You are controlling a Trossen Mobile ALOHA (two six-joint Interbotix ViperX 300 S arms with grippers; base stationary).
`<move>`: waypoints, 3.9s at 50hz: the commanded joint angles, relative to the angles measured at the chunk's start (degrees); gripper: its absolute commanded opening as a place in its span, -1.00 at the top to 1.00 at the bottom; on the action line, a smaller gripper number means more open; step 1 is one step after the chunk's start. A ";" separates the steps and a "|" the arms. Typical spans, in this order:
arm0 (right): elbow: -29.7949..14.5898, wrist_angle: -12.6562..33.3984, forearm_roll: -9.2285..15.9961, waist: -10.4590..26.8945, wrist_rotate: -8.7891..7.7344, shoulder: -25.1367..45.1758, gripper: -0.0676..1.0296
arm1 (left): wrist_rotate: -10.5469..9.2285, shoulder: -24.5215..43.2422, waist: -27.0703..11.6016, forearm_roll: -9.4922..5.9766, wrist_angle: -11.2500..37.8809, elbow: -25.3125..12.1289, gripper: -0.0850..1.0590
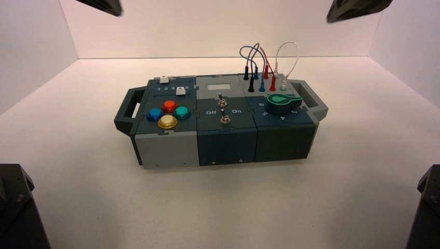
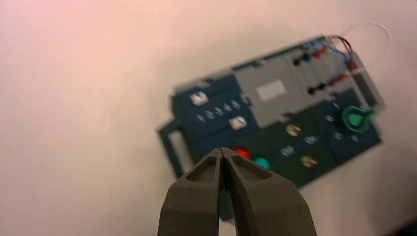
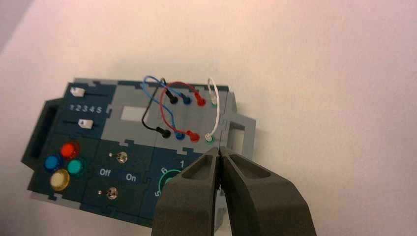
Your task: Flip the top switch on with the left gripper.
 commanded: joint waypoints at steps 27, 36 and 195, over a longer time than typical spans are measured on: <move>-4.13 -1.93 1.32 0.26 0.00 19.25 0.92 | -7.29 11.43 -5.19 -2.55 2.81 -5.19 0.91; -5.19 -2.11 1.32 0.18 0.00 22.06 0.92 | -7.65 15.38 -5.27 -2.81 2.99 -7.03 0.91; -12.22 -1.67 -1.41 -0.97 -1.58 42.98 0.92 | -15.47 47.29 -18.46 -4.39 7.47 -25.22 0.91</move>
